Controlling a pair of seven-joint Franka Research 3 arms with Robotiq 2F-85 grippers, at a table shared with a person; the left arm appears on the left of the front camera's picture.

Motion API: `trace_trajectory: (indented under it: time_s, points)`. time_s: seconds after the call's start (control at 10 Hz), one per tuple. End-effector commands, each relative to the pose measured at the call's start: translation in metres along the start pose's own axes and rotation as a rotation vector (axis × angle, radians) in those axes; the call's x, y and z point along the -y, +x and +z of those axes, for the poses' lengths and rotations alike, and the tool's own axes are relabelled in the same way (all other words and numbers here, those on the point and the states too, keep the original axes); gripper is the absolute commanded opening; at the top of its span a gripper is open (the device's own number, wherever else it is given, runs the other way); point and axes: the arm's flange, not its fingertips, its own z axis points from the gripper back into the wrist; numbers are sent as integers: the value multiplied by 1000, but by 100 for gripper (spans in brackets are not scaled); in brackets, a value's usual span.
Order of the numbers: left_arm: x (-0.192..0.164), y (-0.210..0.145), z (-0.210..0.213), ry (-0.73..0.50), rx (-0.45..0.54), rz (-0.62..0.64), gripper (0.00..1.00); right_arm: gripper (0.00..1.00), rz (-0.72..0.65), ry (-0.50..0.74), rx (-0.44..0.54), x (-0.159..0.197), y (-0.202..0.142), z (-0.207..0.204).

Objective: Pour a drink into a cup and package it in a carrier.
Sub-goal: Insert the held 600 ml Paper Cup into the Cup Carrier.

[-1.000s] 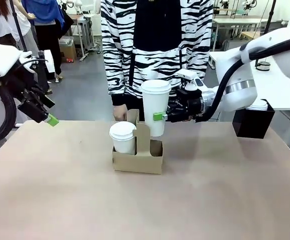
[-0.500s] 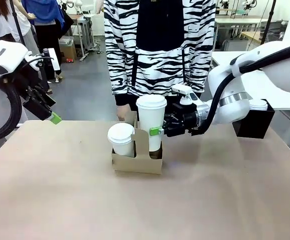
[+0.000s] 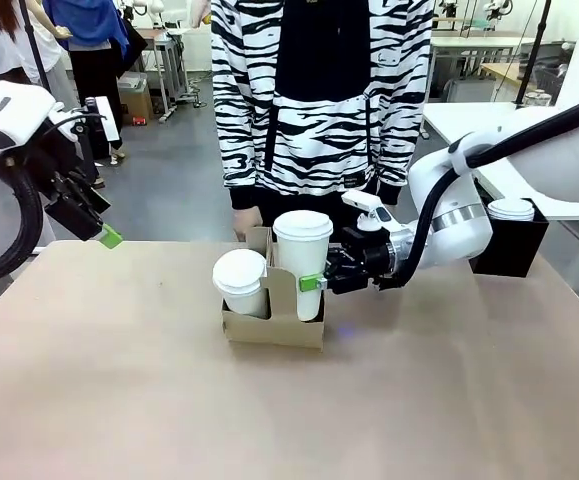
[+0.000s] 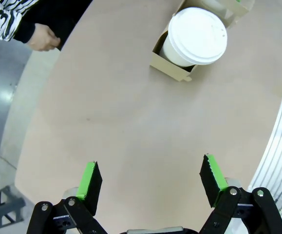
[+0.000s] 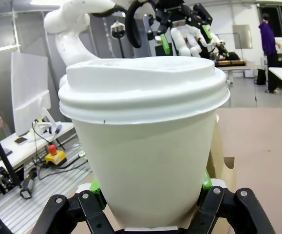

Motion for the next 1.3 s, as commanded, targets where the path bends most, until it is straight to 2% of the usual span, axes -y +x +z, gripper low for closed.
trace_trajectory:
  time_s: [0.0, 0.5, 0.8, 1.2]
  points:
    - [-1, 2, 3, -2, -13, 7, 100, 80, 76, -3, -3, 13, -3, 3]
    - [-1, 2, 3, -2, -13, 7, 100, 80, 94, 38, -74, 28, -29, 15]
    - [-1, 2, 3, -2, -13, 7, 100, 80, 59, 95, -101, 33, -42, 16]
    - [-1, 2, 3, -2, -13, 7, 100, 80, 106, 95, -115, 29, -34, 16]
